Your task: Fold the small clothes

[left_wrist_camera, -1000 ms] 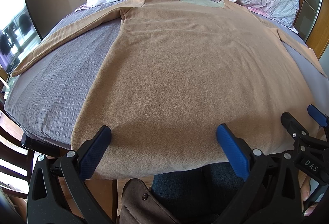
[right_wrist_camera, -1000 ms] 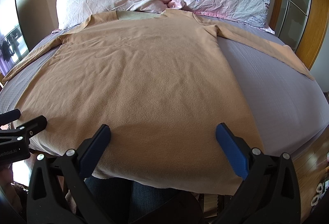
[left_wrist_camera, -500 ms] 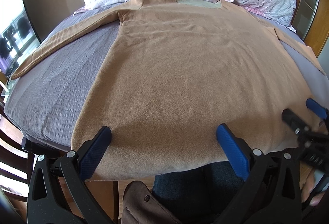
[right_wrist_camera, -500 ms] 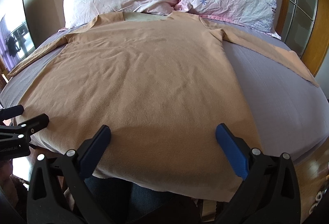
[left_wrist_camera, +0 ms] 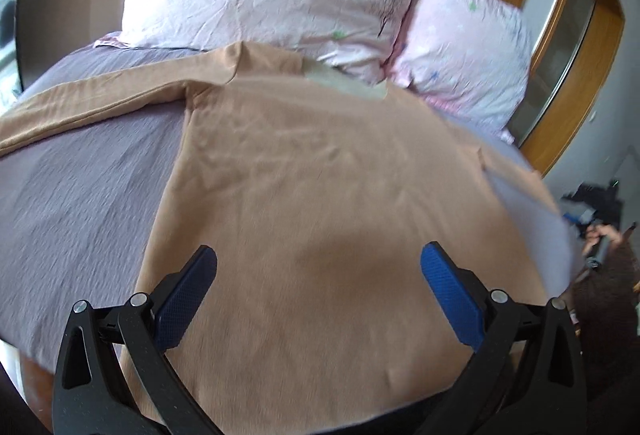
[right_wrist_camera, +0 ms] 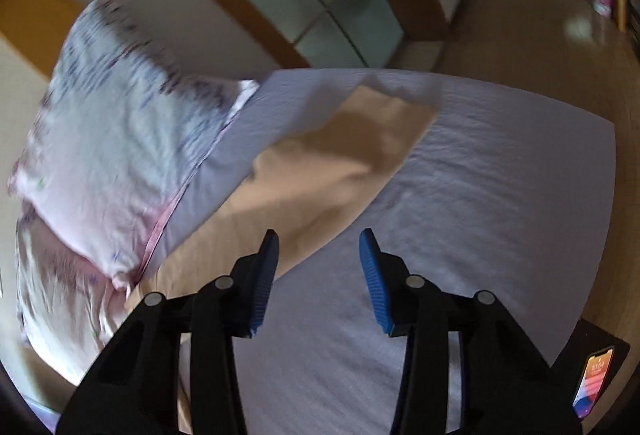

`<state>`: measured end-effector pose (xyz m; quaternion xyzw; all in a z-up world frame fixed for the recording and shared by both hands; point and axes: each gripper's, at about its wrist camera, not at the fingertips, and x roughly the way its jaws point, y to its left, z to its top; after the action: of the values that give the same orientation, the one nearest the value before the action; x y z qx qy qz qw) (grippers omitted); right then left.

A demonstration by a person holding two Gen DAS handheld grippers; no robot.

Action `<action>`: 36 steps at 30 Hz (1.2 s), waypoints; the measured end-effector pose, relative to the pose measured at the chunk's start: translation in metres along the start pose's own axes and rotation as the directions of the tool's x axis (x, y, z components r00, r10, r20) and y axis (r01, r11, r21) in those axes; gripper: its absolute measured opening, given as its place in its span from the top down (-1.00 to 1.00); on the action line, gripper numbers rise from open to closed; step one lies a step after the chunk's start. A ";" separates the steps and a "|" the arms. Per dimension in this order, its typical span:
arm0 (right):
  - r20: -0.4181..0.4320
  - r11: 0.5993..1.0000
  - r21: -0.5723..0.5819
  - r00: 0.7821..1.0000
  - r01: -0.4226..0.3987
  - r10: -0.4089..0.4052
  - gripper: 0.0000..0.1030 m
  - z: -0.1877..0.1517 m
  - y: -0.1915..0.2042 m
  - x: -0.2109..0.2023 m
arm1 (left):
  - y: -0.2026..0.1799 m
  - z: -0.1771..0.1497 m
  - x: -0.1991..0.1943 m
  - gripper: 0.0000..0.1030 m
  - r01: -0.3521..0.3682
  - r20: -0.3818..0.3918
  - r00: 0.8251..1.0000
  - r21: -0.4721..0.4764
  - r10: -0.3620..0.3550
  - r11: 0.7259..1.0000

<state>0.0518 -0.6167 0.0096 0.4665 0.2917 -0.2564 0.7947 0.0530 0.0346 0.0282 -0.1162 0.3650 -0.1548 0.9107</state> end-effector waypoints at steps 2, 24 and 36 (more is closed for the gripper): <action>-0.035 0.998 0.059 0.999 0.000 0.002 0.17 0.011 -0.014 0.016 | 0.008 0.008 0.003 -0.97 0.041 0.023 0.999 -0.034 -0.040 0.999; -0.419 0.502 -0.619 0.794 -0.605 0.441 0.89 -0.228 0.344 -0.006 | 0.152 0.050 -0.043 -0.97 -0.056 0.181 0.973 -0.408 0.141 0.911; -0.679 0.385 -0.655 0.730 -0.650 0.077 0.03 -0.405 0.392 0.078 | 0.249 0.054 -0.071 -0.97 -0.137 0.134 0.954 -0.601 0.269 0.787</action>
<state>0.2820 -0.0966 0.0270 0.1058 0.4749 0.2639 0.8329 0.0910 0.2966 0.0297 -0.3665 0.3056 0.0779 0.8753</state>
